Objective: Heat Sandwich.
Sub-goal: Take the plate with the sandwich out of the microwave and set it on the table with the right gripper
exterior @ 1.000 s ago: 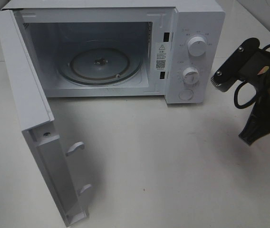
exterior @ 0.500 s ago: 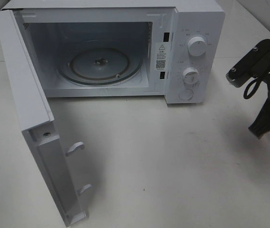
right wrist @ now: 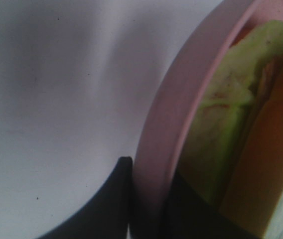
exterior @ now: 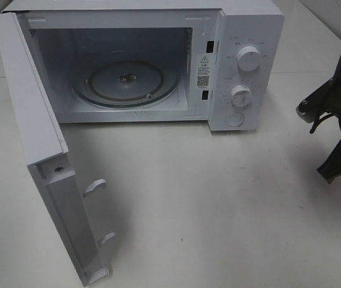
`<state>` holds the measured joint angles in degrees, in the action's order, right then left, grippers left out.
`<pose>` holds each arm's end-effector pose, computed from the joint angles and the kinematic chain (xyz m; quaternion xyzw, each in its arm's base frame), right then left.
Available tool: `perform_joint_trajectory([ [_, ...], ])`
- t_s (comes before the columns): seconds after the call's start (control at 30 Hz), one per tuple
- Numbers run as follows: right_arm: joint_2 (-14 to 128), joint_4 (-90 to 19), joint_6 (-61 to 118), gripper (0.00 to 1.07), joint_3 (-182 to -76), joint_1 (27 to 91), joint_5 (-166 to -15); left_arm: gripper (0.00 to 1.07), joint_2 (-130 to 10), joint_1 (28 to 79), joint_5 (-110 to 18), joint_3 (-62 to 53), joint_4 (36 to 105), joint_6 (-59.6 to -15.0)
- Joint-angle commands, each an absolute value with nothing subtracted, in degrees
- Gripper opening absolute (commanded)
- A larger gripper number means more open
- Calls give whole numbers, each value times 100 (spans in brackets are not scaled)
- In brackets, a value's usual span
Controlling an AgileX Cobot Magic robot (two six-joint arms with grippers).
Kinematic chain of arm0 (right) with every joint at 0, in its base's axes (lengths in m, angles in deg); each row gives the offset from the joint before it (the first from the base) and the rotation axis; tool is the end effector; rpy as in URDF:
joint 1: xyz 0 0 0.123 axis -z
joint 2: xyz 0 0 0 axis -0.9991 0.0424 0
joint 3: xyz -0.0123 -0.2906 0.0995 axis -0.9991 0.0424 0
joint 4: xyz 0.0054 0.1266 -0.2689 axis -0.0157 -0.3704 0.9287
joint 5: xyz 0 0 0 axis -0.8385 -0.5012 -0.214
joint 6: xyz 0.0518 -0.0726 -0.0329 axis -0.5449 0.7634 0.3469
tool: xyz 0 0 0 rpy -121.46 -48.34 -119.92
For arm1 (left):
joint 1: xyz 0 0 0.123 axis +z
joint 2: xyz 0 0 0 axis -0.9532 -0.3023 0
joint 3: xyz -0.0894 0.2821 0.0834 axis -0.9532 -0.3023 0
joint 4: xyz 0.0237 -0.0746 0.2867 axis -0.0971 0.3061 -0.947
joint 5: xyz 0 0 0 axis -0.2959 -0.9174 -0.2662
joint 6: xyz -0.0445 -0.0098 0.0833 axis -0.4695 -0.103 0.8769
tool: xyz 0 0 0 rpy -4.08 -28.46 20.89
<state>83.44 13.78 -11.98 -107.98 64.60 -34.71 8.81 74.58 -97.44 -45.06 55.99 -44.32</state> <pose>0.2986 0.0646 0.1557 -0.1653 0.9332 -0.2988 0.1120 0.0119 0.0006 0.3016 -0.0401 0.8524 -0.0047 0.5214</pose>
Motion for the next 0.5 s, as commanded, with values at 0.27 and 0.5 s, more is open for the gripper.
perform_joint_trajectory([
  [0.27, 8854, 2002, -1880, 3, -10815, 6494, -3734, 100, 973, 7470, -9664, -4517, 5656, -4443],
  [0.5, 9204, 2220, -2080, 3, -10815, 6494, -3889, 100, 973, 7470, -9664, -4517, 5656, -4443],
])
